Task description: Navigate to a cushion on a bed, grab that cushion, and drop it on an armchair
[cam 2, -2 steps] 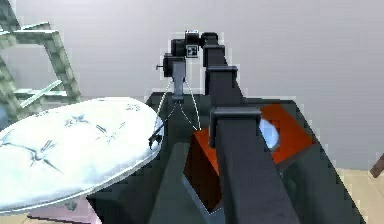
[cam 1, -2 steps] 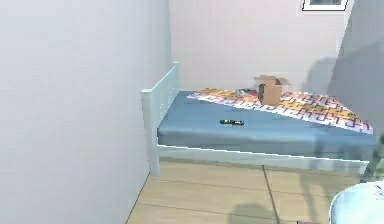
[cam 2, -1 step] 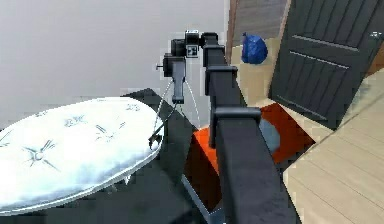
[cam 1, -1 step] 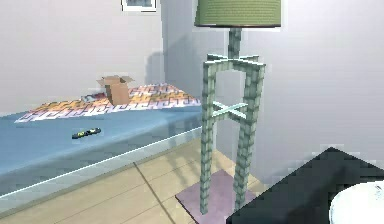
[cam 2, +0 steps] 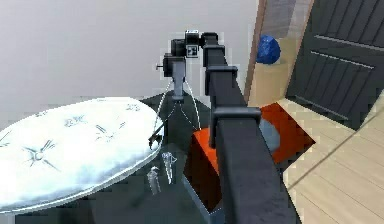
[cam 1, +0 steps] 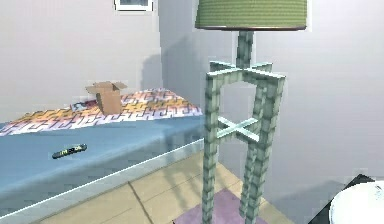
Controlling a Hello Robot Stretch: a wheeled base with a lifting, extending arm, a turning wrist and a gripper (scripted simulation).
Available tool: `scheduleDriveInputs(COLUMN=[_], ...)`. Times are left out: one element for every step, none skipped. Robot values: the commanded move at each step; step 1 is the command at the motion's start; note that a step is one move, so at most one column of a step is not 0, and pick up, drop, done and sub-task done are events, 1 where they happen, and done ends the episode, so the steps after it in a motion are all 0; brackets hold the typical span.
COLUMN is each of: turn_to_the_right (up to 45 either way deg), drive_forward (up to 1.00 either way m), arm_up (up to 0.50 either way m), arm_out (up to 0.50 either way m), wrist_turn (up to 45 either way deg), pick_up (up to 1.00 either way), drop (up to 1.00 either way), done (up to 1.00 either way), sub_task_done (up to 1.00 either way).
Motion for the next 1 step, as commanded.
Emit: scheduleDriveInputs(turn_to_the_right=[42.0], drive_forward=[0.0], arm_up=[0.0], arm_out=[0.0], wrist_turn=[0.0], pick_up=[0.0], drop=[0.0], done=[0.0], sub_task_done=[0.0])
